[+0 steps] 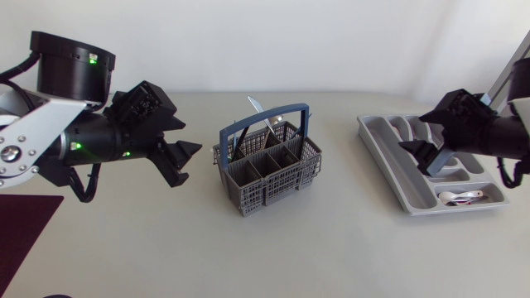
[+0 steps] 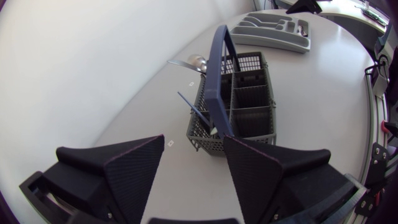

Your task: Sort the cutlery from the basket into the organizer compartments.

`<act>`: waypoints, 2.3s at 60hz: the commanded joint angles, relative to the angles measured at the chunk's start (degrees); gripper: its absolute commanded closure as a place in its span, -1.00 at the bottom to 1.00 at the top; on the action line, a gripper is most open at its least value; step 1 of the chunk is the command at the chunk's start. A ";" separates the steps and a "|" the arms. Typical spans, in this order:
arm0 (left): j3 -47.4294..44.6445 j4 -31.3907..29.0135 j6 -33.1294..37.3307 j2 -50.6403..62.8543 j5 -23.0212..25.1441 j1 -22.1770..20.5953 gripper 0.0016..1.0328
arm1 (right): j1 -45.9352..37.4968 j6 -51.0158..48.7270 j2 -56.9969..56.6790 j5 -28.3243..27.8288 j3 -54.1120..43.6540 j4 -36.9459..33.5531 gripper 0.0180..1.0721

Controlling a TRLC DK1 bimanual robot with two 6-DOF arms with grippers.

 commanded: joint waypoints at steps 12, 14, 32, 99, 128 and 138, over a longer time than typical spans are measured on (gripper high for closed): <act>2.65 6.73 -1.60 13.84 5.34 8.30 -0.26 | 11.41 16.15 8.21 2.10 1.29 -1.54 -0.68; 4.05 6.82 -1.77 16.21 5.70 8.83 -0.25 | 13.08 17.12 8.47 2.89 0.85 -1.45 -0.67; 19.08 6.73 -5.37 34.40 13.61 11.29 0.53 | 21.34 22.39 13.92 4.30 3.14 -1.80 0.15; 10.91 -3.73 0.95 33.87 22.22 1.98 0.93 | 28.99 33.11 37.39 8.34 27.40 1.27 0.89; 17.06 -4.96 -2.30 26.32 23.36 12.08 0.93 | 25.21 31.88 16.21 5.09 13.69 -5.14 0.89; 25.15 -1.71 -6.08 36.60 24.07 15.25 0.93 | 24.94 30.04 5.75 2.01 7.53 -11.91 0.89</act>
